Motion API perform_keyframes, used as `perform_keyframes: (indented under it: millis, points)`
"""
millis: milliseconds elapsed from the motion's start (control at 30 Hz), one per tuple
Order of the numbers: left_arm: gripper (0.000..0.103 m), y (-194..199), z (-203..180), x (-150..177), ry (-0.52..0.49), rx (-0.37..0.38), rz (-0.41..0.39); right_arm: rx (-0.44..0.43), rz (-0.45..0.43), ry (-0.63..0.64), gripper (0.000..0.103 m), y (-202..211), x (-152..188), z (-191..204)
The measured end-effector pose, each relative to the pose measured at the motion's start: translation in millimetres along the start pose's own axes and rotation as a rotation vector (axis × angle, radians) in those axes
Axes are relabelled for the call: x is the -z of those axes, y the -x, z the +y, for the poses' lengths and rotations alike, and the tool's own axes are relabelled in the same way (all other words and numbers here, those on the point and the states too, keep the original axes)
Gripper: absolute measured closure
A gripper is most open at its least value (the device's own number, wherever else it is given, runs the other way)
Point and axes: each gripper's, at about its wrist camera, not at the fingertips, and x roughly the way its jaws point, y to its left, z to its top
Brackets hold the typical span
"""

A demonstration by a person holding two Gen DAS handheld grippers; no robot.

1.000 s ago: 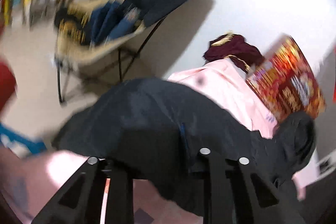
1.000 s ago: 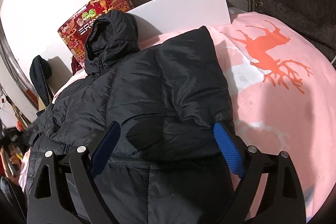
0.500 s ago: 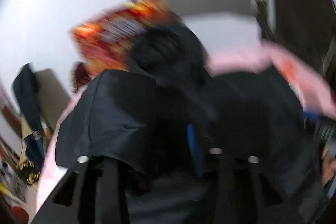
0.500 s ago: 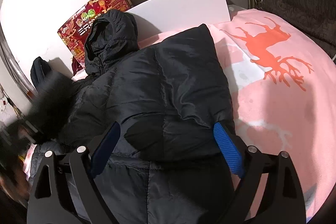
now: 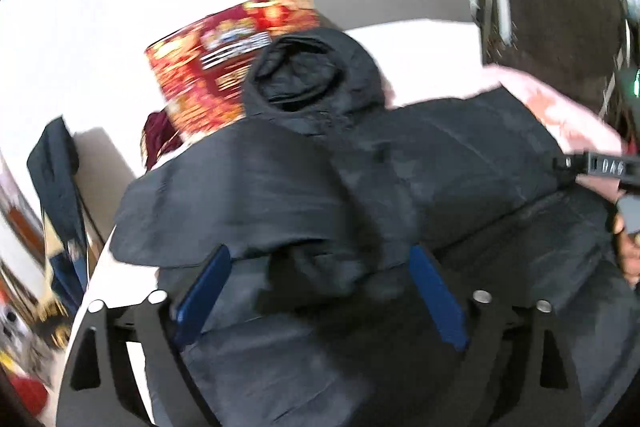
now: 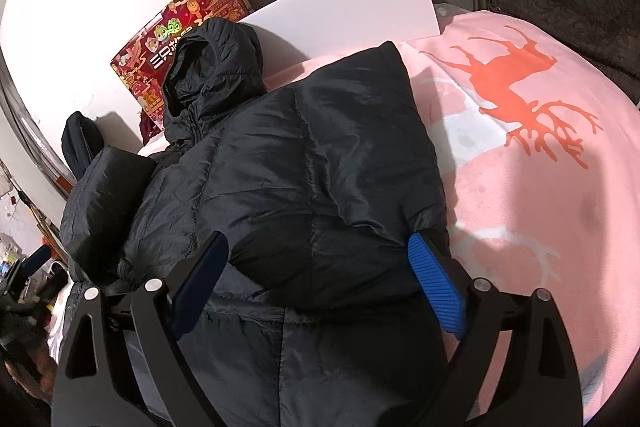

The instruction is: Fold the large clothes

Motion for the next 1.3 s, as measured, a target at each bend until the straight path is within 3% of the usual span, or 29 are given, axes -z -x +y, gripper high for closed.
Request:
perform_keyframes:
  millis: [167, 267, 333, 400, 467, 567, 667, 800, 1000, 1100, 1233, 1300]
  points:
    - [0.01, 9.6, 88.8, 4.5, 0.277, 0.061, 0.038, 0.003, -0.027, -0.003, 0.014, 6.1, -0.9, -1.0]
    - [0.01, -3.9, 138.6, 5.7, 0.465, 0.16, 0.072, 0.015, -0.154, 0.007, 0.014, 36.5, -3.4, 4.9]
    - [0.01, -16.1, 153.9, 7.0, 0.536, 0.209, 0.104, -0.004, -0.248, 0.015, 0.014, 61.7, -3.3, 10.0]
    - [0.01, -38.2, 164.6, 8.2, 0.599, 0.225, 0.151, -0.025, -0.343, 0.021, 0.014, 88.9, 1.8, 13.1]
    - [0.012, -53.9, 171.3, 10.2, 0.648, 0.216, 0.183, -0.026, -0.38, 0.018, 0.014, 101.8, 7.0, 12.1]
    - [0.03, -65.0, 176.9, 4.2, 0.706, 0.232, 0.183, -0.04, -0.386, -0.023, 0.014, 106.1, 8.8, 5.3]
    - [0.031, -60.0, 153.6, -25.4, 0.627, 0.196, 0.133, -0.051, -0.372, -0.041, 0.014, 105.1, 7.5, 1.3]
    - [0.031, -46.8, 59.1, -81.9, 0.302, 0.179, 0.074, -0.036, -0.373, -0.021, 0.014, 103.4, 9.5, 4.6]
    - [0.027, -45.1, -65.1, -91.7, 0.022, 0.199, 0.102, -0.011, -0.353, -0.037, 0.014, 97.0, 7.6, -3.5]
    - [0.023, -40.7, -75.8, -83.0, -0.007, 0.208, 0.103, 0.001, -0.337, -0.034, 0.014, 92.2, 4.5, -9.3]
    - [0.004, -15.2, -51.2, -76.5, 0.002, 0.192, 0.005, 0.003, -0.315, -0.046, 0.014, 86.1, 3.2, -16.4]
    - [0.003, -1.3, -39.3, -74.9, 0.014, 0.205, -0.036, -0.002, -0.307, -0.043, 0.014, 83.7, 3.3, -15.8]
